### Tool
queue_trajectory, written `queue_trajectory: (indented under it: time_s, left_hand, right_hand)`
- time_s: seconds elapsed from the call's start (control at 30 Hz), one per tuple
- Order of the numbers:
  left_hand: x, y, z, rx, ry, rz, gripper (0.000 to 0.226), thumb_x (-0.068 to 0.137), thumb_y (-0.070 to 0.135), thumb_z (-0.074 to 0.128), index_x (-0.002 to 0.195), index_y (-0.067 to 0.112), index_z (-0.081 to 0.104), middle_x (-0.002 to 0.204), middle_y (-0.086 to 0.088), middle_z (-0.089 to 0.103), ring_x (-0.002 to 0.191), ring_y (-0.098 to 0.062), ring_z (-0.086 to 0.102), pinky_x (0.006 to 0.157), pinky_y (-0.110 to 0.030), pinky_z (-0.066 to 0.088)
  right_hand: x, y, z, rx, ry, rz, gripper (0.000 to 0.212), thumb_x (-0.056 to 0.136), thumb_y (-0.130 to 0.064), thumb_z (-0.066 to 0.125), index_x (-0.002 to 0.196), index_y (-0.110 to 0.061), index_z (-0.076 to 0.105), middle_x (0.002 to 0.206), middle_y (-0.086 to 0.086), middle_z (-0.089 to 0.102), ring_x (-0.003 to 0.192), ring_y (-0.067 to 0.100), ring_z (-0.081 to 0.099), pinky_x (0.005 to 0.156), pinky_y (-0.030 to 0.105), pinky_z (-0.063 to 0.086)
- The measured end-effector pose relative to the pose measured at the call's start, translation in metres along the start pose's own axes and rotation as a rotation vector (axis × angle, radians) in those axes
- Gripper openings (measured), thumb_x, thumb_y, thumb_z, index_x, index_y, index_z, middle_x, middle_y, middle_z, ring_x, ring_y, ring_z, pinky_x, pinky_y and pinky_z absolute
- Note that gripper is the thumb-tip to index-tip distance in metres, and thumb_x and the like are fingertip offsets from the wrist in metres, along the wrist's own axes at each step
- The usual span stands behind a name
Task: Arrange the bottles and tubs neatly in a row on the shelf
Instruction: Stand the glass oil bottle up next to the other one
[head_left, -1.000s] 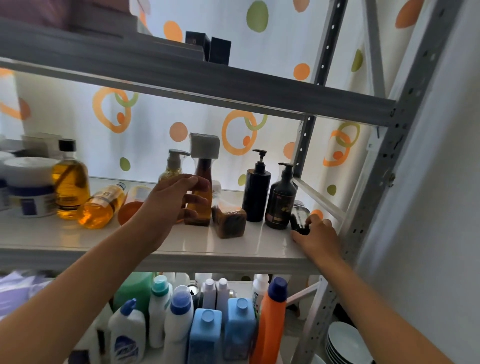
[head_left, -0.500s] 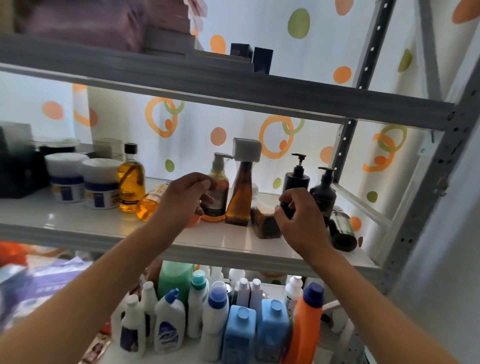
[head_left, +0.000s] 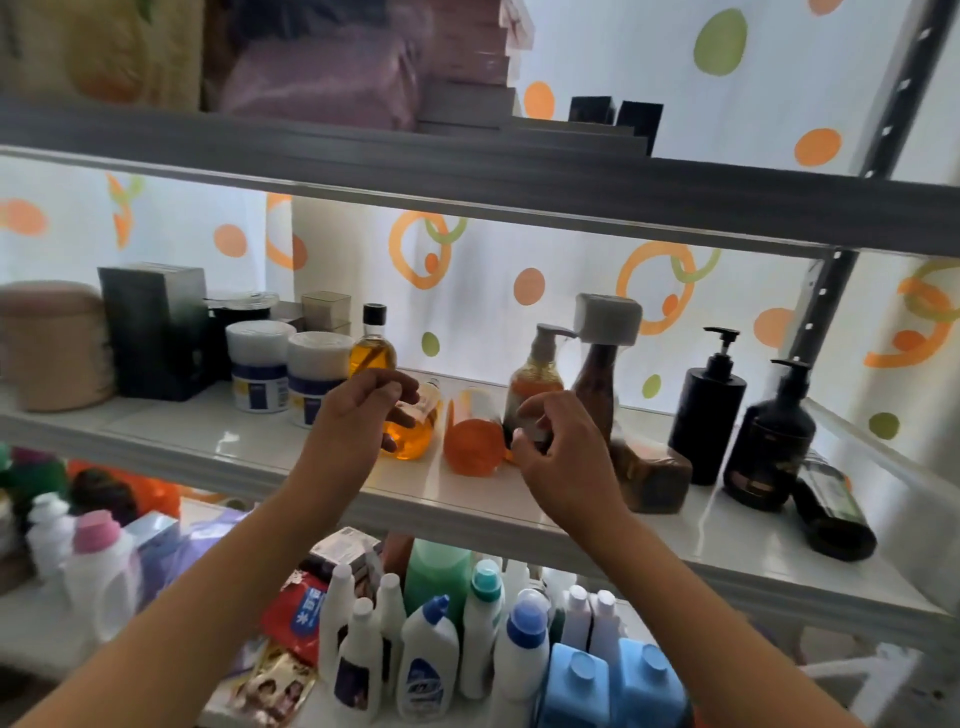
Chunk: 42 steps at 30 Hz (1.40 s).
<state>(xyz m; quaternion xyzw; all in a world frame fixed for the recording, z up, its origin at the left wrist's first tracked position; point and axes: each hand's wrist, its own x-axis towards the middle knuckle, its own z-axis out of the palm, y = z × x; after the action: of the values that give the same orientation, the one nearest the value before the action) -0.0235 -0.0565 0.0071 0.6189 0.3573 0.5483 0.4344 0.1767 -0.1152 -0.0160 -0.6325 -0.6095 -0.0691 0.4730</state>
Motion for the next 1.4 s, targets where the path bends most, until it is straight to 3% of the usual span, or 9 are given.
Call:
queue_trajectory:
  time_s: [0.1, 0.37, 0.6, 0.73, 0.87, 1.07, 1.23, 1.4]
  left_hand:
    - [0.005, -0.009, -0.018, 0.031, 0.035, 0.001, 0.027, 0.1, 0.012, 0.04, 0.093, 0.016, 0.066, 0.091, -0.002, 0.069, 0.075, -0.015, 0.063, 0.06, -0.029, 0.046]
    - [0.033, -0.024, -0.059, 0.081, 0.109, -0.033, 0.027, 0.1, 0.011, 0.039, 0.092, 0.014, 0.065, 0.089, -0.006, 0.067, 0.076, -0.018, 0.061, 0.06, -0.03, 0.044]
    - [0.054, -0.052, -0.081, 0.152, 0.145, -0.098, 0.026, 0.101, 0.01, 0.039, 0.093, 0.015, 0.064, 0.093, -0.01, 0.066, 0.08, -0.022, 0.061, 0.062, -0.031, 0.047]
    - [0.066, -0.064, -0.067, 0.158, 0.12, -0.142, 0.019, 0.098, 0.006, 0.044, 0.098, 0.01, 0.062, 0.094, -0.01, 0.065, 0.085, -0.021, 0.061, 0.065, -0.032, 0.051]
    - [0.069, -0.079, -0.04, 0.155, 0.145, -0.175, 0.015, 0.096, 0.01, 0.047, 0.097, 0.016, 0.06, 0.099, -0.006, 0.064, 0.091, -0.021, 0.061, 0.079, -0.037, 0.055]
    - [0.077, -0.089, -0.01, 0.214, 0.119, -0.204, 0.016, 0.096, 0.02, 0.049, 0.111, 0.017, 0.056, 0.102, 0.002, 0.06, 0.098, -0.019, 0.058, 0.088, -0.037, 0.052]
    - [0.083, -0.089, 0.014, 0.384, 0.098, -0.222, 0.034, 0.093, 0.032, 0.053, 0.122, 0.014, 0.052, 0.107, 0.0, 0.057, 0.096, -0.018, 0.055, 0.076, -0.03, 0.044]
    - [0.082, -0.098, 0.031, 0.753, 0.107, -0.192, 0.071, 0.085, 0.068, 0.044, 0.118, 0.005, 0.054, 0.105, -0.01, 0.063, 0.091, -0.026, 0.059, 0.067, -0.032, 0.042]
  right_hand:
    - [0.009, -0.014, 0.023, 0.052, -0.037, -0.004, 0.017, 0.086, -0.02, 0.063, 0.099, -0.029, 0.056, 0.1, -0.013, 0.056, 0.089, 0.005, 0.057, 0.078, 0.021, 0.05]
    - [0.033, -0.04, 0.08, 0.077, -0.14, -0.031, 0.018, 0.082, -0.026, 0.059, 0.098, -0.033, 0.055, 0.104, -0.013, 0.054, 0.096, 0.009, 0.055, 0.084, 0.038, 0.05]
    - [0.058, -0.039, 0.117, 0.071, -0.22, 0.007, 0.02, 0.088, -0.023, 0.058, 0.108, -0.022, 0.061, 0.113, -0.006, 0.056, 0.102, 0.013, 0.055, 0.085, 0.03, 0.049]
    - [0.084, -0.029, 0.128, 0.013, -0.206, 0.024, 0.022, 0.096, -0.017, 0.047, 0.111, -0.017, 0.064, 0.12, 0.002, 0.058, 0.107, 0.018, 0.055, 0.084, 0.024, 0.041]
    - [0.112, -0.024, 0.128, -0.12, -0.216, 0.007, 0.027, 0.098, -0.012, 0.044, 0.114, -0.01, 0.066, 0.12, 0.01, 0.06, 0.109, 0.025, 0.058, 0.091, 0.031, 0.048]
    - [0.126, -0.025, 0.124, -0.119, -0.252, 0.129, 0.033, 0.09, -0.01, 0.041, 0.107, -0.008, 0.07, 0.109, 0.014, 0.068, 0.101, 0.03, 0.062, 0.085, 0.039, 0.054]
    - [0.129, -0.018, 0.115, -0.022, -0.26, 0.275, 0.032, 0.079, -0.002, 0.045, 0.102, -0.007, 0.067, 0.105, 0.011, 0.068, 0.099, 0.028, 0.062, 0.086, 0.039, 0.054]
    - [0.127, -0.016, 0.111, 0.022, -0.253, 0.309, 0.034, 0.075, -0.001, 0.045, 0.099, -0.008, 0.067, 0.104, 0.01, 0.068, 0.099, 0.027, 0.061, 0.086, 0.037, 0.053]
